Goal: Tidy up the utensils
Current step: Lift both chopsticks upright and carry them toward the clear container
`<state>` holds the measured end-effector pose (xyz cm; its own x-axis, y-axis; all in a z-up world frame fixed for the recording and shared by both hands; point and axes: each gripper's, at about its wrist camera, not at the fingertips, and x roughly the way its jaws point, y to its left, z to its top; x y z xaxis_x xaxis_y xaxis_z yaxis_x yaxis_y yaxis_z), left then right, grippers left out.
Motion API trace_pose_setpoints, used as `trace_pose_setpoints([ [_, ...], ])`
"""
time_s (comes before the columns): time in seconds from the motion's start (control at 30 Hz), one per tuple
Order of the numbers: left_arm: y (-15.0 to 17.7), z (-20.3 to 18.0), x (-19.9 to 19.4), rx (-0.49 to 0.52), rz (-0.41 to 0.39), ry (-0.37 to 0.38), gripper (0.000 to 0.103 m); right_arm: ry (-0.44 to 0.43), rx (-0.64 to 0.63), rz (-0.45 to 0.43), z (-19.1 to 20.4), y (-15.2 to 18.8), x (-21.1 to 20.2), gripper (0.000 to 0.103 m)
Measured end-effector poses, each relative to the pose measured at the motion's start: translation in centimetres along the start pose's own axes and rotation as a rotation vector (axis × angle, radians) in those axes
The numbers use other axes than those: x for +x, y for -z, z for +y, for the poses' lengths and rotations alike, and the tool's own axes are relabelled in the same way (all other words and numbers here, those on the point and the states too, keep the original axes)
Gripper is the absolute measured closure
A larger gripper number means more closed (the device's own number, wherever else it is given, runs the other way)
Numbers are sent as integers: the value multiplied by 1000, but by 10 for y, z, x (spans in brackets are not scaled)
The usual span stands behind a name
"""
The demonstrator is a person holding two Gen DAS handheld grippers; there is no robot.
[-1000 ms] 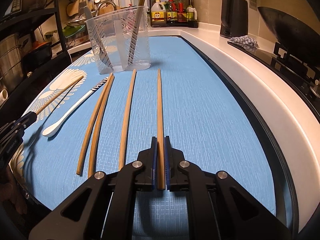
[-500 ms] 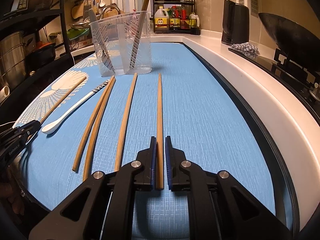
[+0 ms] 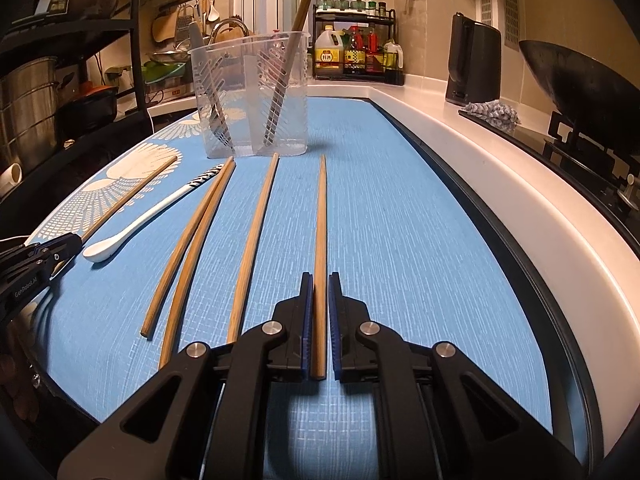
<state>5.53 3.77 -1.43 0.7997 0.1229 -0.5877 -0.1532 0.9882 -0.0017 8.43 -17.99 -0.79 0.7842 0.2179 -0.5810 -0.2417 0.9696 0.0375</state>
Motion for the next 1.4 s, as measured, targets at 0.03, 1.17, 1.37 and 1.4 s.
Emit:
trace_pose_setpoints([
  [0.03, 0, 0, 0, 0, 1, 0, 96, -4, 3, 4, -1, -1, 0, 96],
  [1.17, -61, 0, -83, -41, -188, 63, 97, -83, 16, -116, 6, -70, -84, 96],
  [1.37, -85, 13, -88, -79, -229, 56, 97, -90, 14, -136, 6, -88, -90, 96],
  [1.4, -90, 15, -89, -82, -238, 53, 97, -93, 13, -137, 6, -91, -90, 96],
])
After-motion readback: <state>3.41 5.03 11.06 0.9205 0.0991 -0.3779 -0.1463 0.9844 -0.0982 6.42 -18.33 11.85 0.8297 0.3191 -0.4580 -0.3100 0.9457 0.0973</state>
